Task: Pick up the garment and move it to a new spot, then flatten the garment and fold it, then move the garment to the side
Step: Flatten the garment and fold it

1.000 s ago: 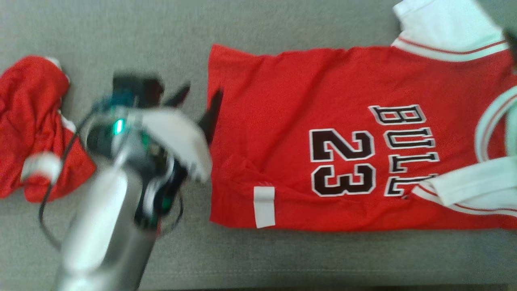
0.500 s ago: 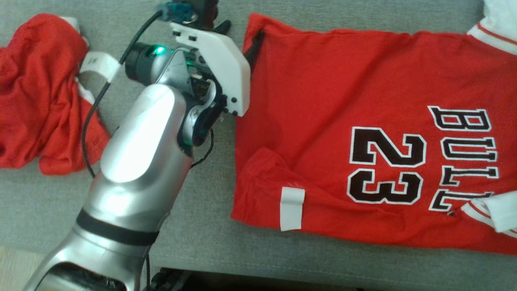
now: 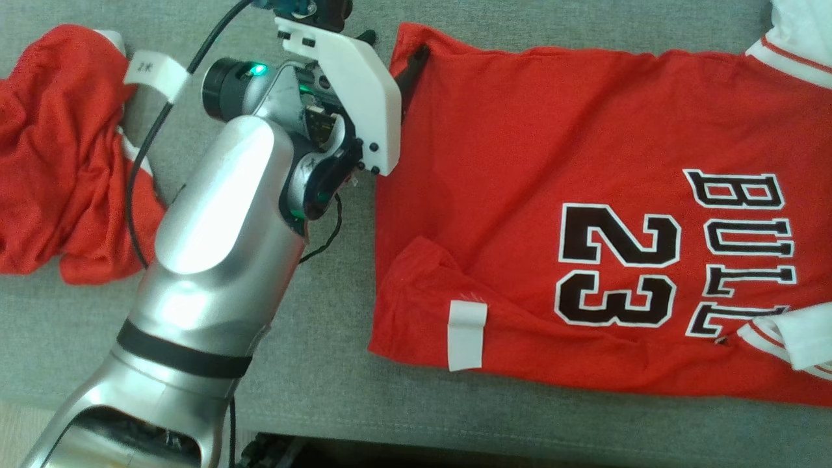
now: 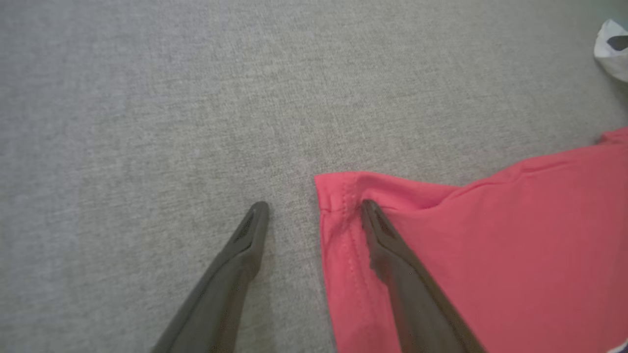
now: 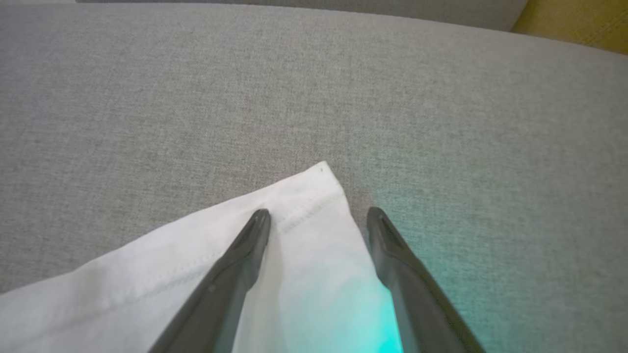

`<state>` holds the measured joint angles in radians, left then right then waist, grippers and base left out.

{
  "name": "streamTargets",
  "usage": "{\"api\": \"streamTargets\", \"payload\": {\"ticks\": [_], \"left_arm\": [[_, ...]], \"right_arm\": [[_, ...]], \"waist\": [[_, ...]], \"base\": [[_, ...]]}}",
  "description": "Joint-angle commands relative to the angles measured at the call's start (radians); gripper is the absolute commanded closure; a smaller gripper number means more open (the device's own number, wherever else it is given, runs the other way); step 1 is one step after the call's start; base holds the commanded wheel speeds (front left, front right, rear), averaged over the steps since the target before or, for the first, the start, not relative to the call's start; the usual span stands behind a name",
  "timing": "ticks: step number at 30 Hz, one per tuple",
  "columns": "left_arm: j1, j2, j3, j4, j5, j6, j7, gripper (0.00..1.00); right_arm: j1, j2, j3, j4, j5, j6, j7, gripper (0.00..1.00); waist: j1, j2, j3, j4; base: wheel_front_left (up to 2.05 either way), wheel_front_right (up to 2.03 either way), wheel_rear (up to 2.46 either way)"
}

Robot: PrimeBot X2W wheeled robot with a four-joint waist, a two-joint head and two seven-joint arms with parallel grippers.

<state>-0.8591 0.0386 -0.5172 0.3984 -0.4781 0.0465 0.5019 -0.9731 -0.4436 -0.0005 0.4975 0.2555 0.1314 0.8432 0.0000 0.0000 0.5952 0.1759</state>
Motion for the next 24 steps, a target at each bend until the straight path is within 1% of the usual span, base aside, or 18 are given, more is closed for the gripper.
{"api": "streamTargets", "payload": {"ticks": [1, 2, 3, 4, 5, 6, 7, 8, 12, 16, 21, 22, 24], "left_arm": [[0.03, 0.019, -0.012, 0.003, -0.007, -0.011, 0.037, 0.0], [0.029, 0.019, -0.016, -0.001, -0.008, -0.013, 0.041, 0.0], [0.027, 0.02, -0.02, -0.002, -0.007, -0.015, 0.044, 0.0], [0.027, 0.02, -0.02, -0.002, -0.007, -0.015, 0.044, 0.0], [0.026, 0.02, -0.025, -0.003, -0.007, -0.018, 0.046, 0.0], [0.024, 0.019, -0.031, -0.003, -0.007, -0.026, 0.045, 0.49], [0.024, 0.019, -0.033, -0.003, -0.01, -0.03, 0.04, 0.97], [0.024, 0.019, -0.035, -0.002, -0.013, -0.033, 0.037, 1.0], [0.026, 0.021, -0.018, -0.015, -0.026, -0.024, 0.002, 1.0], [0.033, 0.047, 0.041, -0.07, -0.038, 0.006, -0.061, 1.0], [0.092, 0.093, 0.103, -0.191, -0.058, 0.038, -0.106, 1.0], [0.132, 0.109, 0.122, -0.253, -0.067, 0.051, -0.116, 1.0], [0.179, 0.126, 0.137, -0.318, -0.075, 0.065, -0.118, 1.0]], "right_arm": [[0.003, -0.005, 0.018, -0.02, 0.009, -0.001, 0.01, 0.0], [0.003, -0.004, 0.022, -0.019, 0.012, -0.001, 0.01, 0.01], [0.003, -0.001, 0.026, -0.017, 0.015, -0.001, 0.009, 0.24], [0.003, -0.001, 0.026, -0.017, 0.015, -0.001, 0.009, 0.24], [0.005, 0.002, 0.031, -0.015, 0.019, -0.001, 0.005, 0.61], [0.007, 0.008, 0.035, -0.013, 0.027, -0.001, 0.002, 1.0], [0.01, 0.014, 0.045, -0.012, 0.039, -0.001, -0.001, 1.0], [0.011, 0.019, 0.052, -0.015, 0.055, -0.001, -0.009, 1.0], [-0.003, 0.025, 0.052, -0.034, 0.104, -0.001, -0.072, 1.0], [-0.031, 0.028, 0.014, -0.065, 0.164, -0.001, -0.146, 1.0], [0.004, -0.011, 0.003, -0.137, 0.243, -0.001, -0.164, 1.0], [0.049, -0.03, 0.01, -0.191, 0.276, -0.001, -0.163, 1.0], [0.105, -0.052, 0.01, -0.251, 0.306, -0.001, -0.161, 1.0]], "waist": [[0.0, 0.0, 0.002, -0.001], [0.0, 0.0, 0.002, -0.001], [0.0, 0.0, 0.003, -0.001], [0.0, 0.0, 0.003, -0.001], [0.0, 0.0, 0.002, -0.002], [0.0, 0.0, 0.001, -0.004], [0.0, 0.0, -0.002, -0.006], [0.0, 0.0, -0.004, -0.009], [0.0, 0.0, -0.009, -0.027], [0.0, 0.0, -0.019, -0.048], [0.0, 0.0, -0.048, -0.072], [0.0, 0.0, -0.061, -0.083], [0.0, 0.0, -0.075, -0.094]], "base": [[0.0, 0.0, 0.0], [0.0, 0.0, 0.0], [0.0, 0.0, 0.0], [0.0, 0.0, 0.0], [0.0, 0.0, 0.0], [0.0, 0.0, 0.0], [0.0, 0.0, 0.0], [0.0, 0.0, 0.0], [0.0, 0.0, 0.0], [0.0, 0.0, 0.0], [0.0, 0.0, 0.0], [0.0, 0.0, 0.0], [0.0, 0.0, 0.0]]}}
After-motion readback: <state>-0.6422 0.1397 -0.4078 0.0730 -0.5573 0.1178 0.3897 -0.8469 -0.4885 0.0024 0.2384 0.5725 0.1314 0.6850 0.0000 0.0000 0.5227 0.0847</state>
